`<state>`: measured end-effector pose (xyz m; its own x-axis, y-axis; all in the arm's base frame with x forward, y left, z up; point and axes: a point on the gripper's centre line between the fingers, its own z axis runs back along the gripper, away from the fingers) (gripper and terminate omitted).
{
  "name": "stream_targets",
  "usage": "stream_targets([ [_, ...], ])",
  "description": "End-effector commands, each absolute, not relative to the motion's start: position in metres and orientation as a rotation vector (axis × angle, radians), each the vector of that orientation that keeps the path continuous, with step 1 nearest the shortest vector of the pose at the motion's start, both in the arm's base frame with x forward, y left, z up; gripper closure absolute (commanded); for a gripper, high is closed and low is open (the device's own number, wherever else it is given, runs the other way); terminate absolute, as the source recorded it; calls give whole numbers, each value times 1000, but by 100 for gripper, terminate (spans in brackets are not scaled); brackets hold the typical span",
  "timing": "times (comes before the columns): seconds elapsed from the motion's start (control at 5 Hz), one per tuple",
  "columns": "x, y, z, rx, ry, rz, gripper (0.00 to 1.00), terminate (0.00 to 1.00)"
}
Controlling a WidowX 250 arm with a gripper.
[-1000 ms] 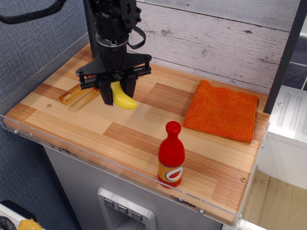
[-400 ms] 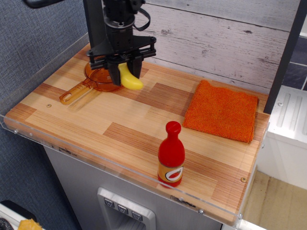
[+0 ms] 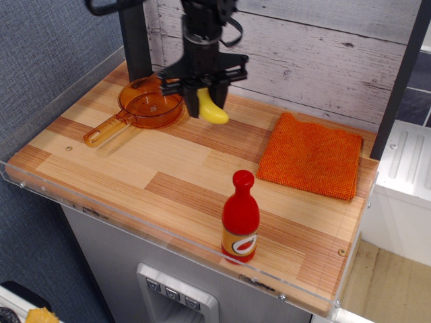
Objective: PICK UP THE BANANA AND PUT ANOTHER SIDE OF THE TABLE
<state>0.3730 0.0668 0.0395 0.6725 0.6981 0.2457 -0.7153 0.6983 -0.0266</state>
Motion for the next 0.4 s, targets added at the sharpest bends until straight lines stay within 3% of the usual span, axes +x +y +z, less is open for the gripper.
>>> stream_targets([
  [0.0,401,52,37,32,-255,774,100,0],
  [0.2,403,53,38,19,-262,778,100,0],
])
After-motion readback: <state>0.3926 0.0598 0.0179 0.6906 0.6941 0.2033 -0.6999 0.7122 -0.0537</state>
